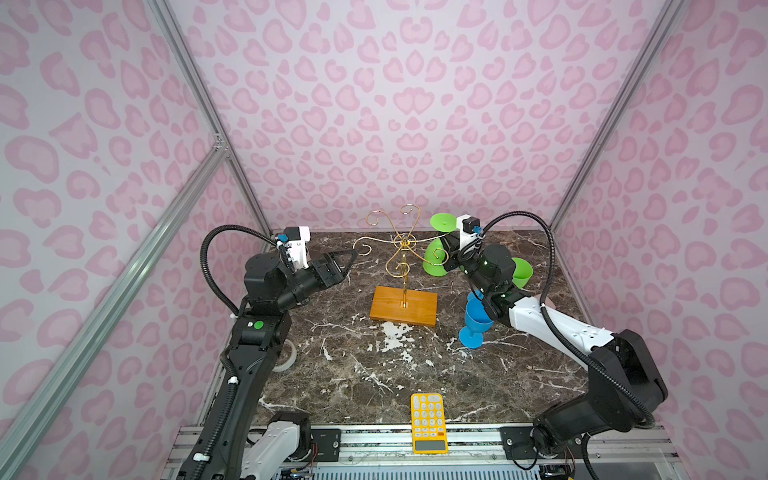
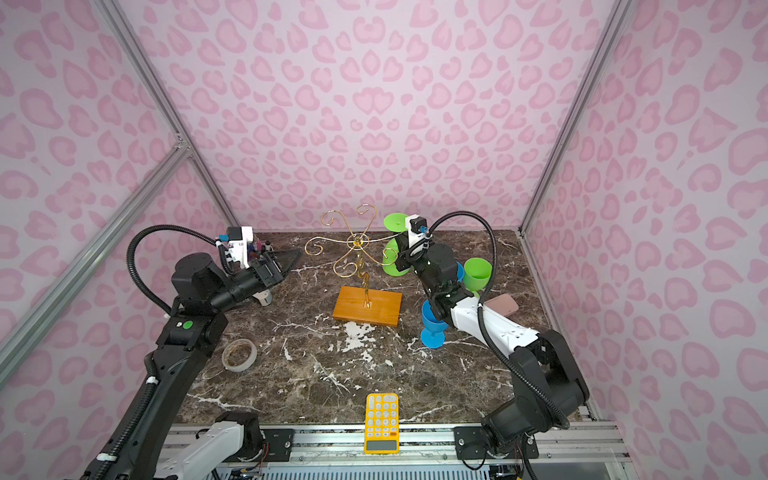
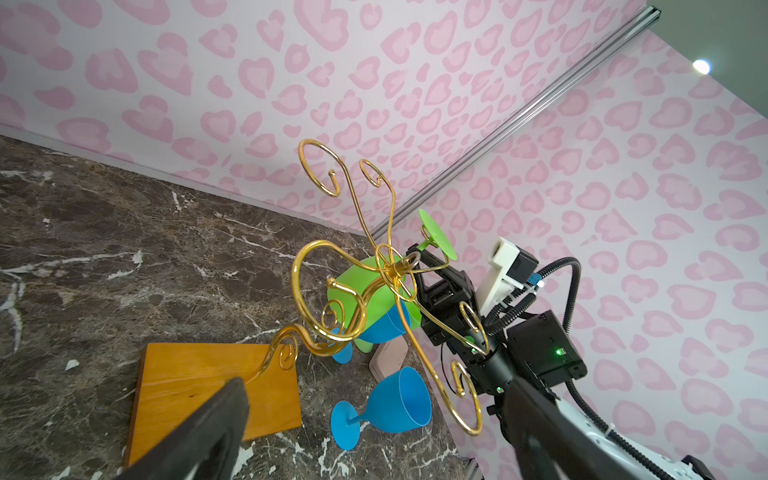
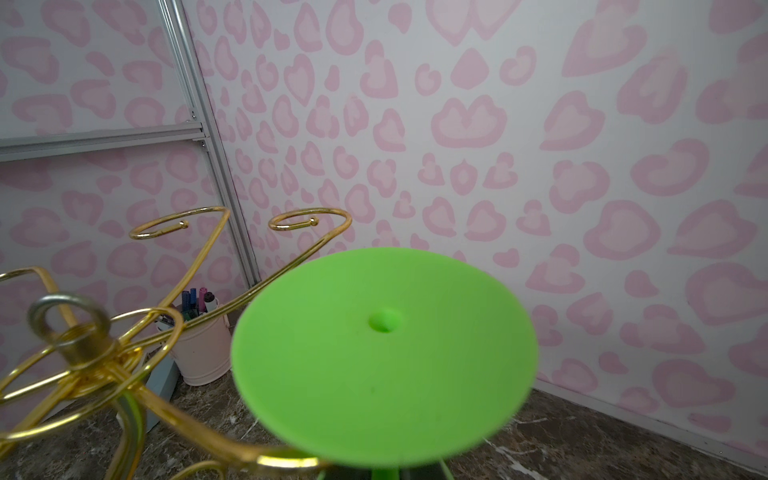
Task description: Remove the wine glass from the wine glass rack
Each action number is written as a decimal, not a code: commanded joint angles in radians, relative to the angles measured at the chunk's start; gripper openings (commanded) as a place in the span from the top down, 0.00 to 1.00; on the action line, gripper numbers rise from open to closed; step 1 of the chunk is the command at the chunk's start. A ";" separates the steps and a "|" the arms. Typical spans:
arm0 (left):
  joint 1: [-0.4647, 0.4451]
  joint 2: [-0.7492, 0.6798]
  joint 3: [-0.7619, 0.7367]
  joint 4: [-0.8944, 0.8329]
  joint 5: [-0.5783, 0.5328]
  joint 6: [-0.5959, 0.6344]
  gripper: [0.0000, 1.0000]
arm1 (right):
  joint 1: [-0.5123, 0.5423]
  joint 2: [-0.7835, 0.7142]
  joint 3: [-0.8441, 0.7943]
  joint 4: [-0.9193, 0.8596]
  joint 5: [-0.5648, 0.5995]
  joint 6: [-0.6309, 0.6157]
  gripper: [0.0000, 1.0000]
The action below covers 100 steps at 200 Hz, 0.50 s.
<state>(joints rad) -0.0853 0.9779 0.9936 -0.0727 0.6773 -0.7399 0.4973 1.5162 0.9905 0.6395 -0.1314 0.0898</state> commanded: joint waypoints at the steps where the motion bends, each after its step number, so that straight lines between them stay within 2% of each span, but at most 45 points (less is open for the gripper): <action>1: 0.001 0.002 0.011 0.059 0.008 0.002 0.02 | -0.001 -0.011 -0.010 -0.017 0.003 -0.008 1.00; 100: -0.001 -0.005 0.010 0.060 0.008 0.000 0.02 | 0.009 -0.028 -0.008 -0.064 -0.060 -0.033 1.00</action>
<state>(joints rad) -0.0864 0.9779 0.9936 -0.0708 0.6773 -0.7399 0.5003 1.4811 0.9745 0.6098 -0.1448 0.0803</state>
